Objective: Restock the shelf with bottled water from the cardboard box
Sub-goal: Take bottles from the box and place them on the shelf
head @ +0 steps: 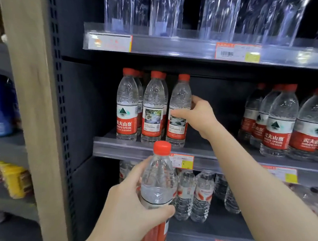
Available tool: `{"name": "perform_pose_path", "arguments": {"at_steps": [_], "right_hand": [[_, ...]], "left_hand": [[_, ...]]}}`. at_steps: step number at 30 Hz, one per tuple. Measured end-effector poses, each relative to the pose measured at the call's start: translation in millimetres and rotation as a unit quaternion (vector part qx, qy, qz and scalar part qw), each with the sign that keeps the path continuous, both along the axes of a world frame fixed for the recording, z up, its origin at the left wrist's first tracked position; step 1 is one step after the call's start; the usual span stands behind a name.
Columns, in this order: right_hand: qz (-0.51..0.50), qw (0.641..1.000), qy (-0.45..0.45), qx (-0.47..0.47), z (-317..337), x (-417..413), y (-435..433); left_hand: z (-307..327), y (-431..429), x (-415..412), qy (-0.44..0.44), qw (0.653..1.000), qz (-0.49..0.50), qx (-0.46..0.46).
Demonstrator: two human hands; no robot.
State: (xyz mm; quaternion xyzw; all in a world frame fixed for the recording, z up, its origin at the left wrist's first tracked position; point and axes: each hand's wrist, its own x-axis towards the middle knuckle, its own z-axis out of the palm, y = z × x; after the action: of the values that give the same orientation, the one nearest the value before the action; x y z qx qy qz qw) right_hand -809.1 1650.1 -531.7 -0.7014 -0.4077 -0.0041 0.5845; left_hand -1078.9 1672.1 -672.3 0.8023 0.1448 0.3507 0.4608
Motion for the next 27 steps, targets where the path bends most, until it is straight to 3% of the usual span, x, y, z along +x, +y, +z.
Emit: {"name": "perform_pose_path", "arguments": {"at_steps": [9,13,15,19,23,27], "right_hand": [[0.025,0.996,-0.009,-0.088,11,4,1],[-0.017,0.993,-0.037,-0.114,9,3,-3],[-0.031,0.993,-0.055,-0.104,6,0,-7],[-0.004,0.998,0.001,-0.063,4,-6,-37],[0.087,0.993,0.058,-0.057,2,-7,-95],[0.207,0.967,0.059,-0.137,-13,-10,-150]], "left_hand": [[0,-6,-2,-0.010,1.000,0.016,0.000],[10,-9,7,-0.012,1.000,0.012,-0.020],[17,-10,15,-0.016,0.999,0.019,-0.039],[35,-9,37,-0.030,0.998,0.013,-0.050],[62,-11,67,-0.053,0.998,-0.011,-0.034],[87,-14,108,-0.094,0.995,-0.009,-0.041]]}}
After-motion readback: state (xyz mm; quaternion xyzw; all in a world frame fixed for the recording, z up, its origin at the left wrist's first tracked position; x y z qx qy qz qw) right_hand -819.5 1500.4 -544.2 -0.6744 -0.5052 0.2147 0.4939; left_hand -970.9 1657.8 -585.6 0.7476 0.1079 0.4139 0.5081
